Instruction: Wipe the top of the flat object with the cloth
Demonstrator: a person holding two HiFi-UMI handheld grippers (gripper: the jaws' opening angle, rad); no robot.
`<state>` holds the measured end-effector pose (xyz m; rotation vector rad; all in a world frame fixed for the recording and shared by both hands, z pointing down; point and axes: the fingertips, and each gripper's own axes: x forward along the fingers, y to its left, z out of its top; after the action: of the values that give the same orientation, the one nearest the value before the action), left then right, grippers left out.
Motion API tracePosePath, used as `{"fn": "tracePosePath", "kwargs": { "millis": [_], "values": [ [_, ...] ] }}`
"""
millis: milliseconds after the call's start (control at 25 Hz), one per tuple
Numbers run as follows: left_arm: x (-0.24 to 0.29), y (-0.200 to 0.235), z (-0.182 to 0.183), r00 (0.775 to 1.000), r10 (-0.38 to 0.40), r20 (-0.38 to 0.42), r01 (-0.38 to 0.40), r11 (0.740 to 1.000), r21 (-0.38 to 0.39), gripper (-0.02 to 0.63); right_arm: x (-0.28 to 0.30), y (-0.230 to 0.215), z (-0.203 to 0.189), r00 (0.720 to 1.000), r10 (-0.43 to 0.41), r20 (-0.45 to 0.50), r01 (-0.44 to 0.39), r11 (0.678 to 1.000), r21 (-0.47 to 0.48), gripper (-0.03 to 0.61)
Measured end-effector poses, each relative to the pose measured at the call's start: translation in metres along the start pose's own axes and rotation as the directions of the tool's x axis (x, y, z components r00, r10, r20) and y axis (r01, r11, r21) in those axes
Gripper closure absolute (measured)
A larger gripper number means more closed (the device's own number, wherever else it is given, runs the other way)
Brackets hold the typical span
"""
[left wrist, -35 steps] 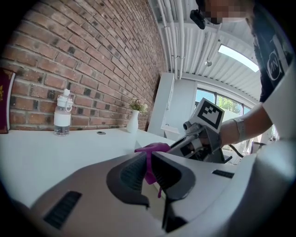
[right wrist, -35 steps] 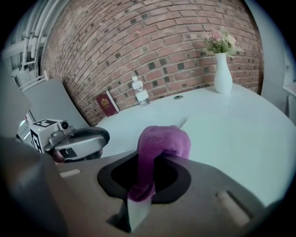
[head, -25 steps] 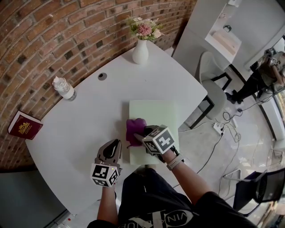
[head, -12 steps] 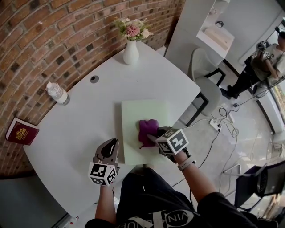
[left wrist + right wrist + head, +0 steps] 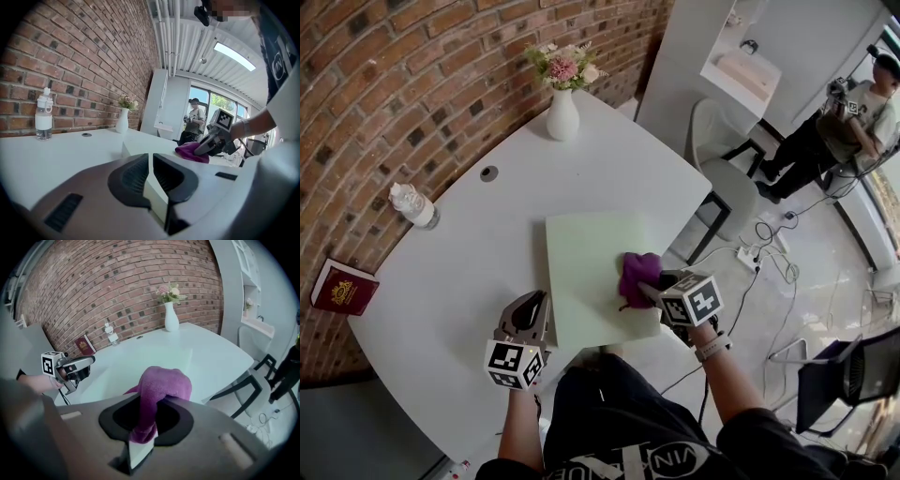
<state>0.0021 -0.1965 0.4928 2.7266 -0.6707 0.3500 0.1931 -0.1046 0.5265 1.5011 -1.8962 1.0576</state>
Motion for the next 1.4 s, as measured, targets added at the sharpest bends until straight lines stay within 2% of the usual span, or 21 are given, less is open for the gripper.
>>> {"fn": "tracePosePath", "kwargs": {
  "millis": [480,680,760,880,1000,1080,1160,1280,1400],
  "values": [
    [-0.003,-0.005,-0.003,1.000,-0.022,-0.017,0.022,1.000,0.012,0.583,-0.030,-0.041,-0.031,0.992,-0.124,0.002,0.123,0.989,0.084,0.515],
    [-0.004,-0.004,-0.004,0.999,-0.040,-0.024,0.040,0.999,0.018,0.583,-0.055,-0.049,-0.027,0.961,-0.266,0.071,0.261,0.962,0.075,0.515],
    [-0.005,-0.003,-0.005,0.998,-0.049,-0.027,0.050,0.999,0.023,0.583,-0.064,-0.040,-0.019,0.950,-0.290,0.113,0.284,0.957,0.065,0.515],
    [-0.007,-0.001,-0.009,0.998,-0.059,-0.022,0.060,0.998,0.022,0.583,-0.063,-0.007,-0.005,0.959,-0.218,0.183,0.205,0.975,0.089,0.516],
    [-0.009,0.002,-0.011,0.998,-0.063,-0.013,0.064,0.998,0.020,0.583,-0.046,0.044,0.010,0.971,-0.066,0.230,0.046,0.995,0.092,0.515],
    [-0.012,0.001,-0.013,0.998,-0.064,-0.016,0.064,0.998,0.025,0.583,-0.030,0.080,0.017,0.973,0.043,0.228,-0.060,0.996,0.066,0.515],
    [-0.016,0.001,-0.014,0.998,-0.057,-0.018,0.058,0.998,0.030,0.583,-0.011,0.116,0.019,0.969,0.149,0.197,-0.158,0.987,0.031,0.515],
    [-0.024,0.004,-0.010,0.999,-0.037,-0.010,0.037,0.999,0.034,0.583,0.021,0.167,0.013,0.951,0.294,0.092,-0.292,0.956,-0.033,0.515],
    [-0.032,0.006,-0.009,1.000,-0.022,-0.008,0.022,0.999,0.046,0.583,0.047,0.198,0.003,0.936,0.351,-0.004,-0.350,0.932,-0.091,0.515]
  ]
}}
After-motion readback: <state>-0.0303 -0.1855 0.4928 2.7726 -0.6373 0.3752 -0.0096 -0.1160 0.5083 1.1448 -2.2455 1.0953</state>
